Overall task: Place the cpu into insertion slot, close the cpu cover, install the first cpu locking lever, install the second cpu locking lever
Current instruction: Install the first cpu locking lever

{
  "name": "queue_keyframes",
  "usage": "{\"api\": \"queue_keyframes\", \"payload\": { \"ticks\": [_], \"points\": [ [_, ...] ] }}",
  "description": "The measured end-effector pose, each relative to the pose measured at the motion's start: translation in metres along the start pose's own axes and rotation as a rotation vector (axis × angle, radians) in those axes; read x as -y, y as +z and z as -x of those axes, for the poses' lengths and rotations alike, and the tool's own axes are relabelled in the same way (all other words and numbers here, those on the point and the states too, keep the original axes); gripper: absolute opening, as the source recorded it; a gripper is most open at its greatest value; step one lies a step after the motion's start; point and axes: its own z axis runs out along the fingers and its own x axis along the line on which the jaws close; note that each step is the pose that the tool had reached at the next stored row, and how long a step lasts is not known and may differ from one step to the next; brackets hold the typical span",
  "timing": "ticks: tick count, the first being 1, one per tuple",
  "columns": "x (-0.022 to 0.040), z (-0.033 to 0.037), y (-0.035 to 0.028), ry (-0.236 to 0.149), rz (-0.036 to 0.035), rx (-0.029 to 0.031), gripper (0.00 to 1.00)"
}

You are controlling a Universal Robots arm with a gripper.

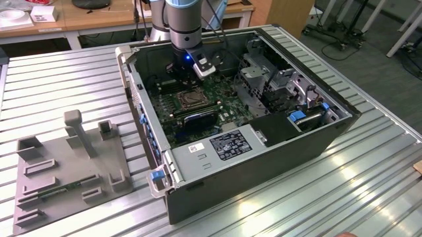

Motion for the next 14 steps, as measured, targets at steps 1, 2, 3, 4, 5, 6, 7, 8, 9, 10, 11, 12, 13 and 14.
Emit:
{"api": "queue_keyframes", "payload": {
  "ticks": [1,2,3,4,5,6,7,8,9,10,11,12,13,14],
  "points": [
    [-0.0008,-0.0002,0.0,0.0,-0.0001,0.0001,0.1],
    [-0.0018,-0.0006,0.0001,0.001,-0.0002,0.0001,0.1],
    [-0.0033,-0.0011,0.0002,0.001,-0.0005,0.0,0.1],
    [-0.0046,-0.0015,0.0004,0.002,-0.0002,0.0001,0.1],
    [-0.0059,-0.0019,0.0006,0.002,-0.0001,0.0003,0.1],
    [-0.0069,-0.0022,0.0008,0.003,0.0,0.0005,0.1],
    [-0.0075,-0.0024,0.0009,0.004,0.0,0.0005,0.1],
    [-0.0076,-0.0025,0.0008,0.004,-0.0003,0.0005,0.1],
    [-0.0076,-0.0025,0.0008,0.004,-0.0002,0.0006,0.1],
    [-0.0076,-0.0025,0.0008,0.004,-0.0002,0.0006,0.1],
    [-0.0076,-0.0024,0.0008,0.005,-0.0003,0.0006,0.1],
    [-0.0077,-0.0023,0.0009,0.006,-0.0008,0.0009,0.1],
    [-0.0078,-0.0021,0.001,0.006,-0.002,0.0014,0.1],
    [-0.0079,-0.0016,0.001,0.008,-0.0034,0.0019,0.1]
  ]
}}
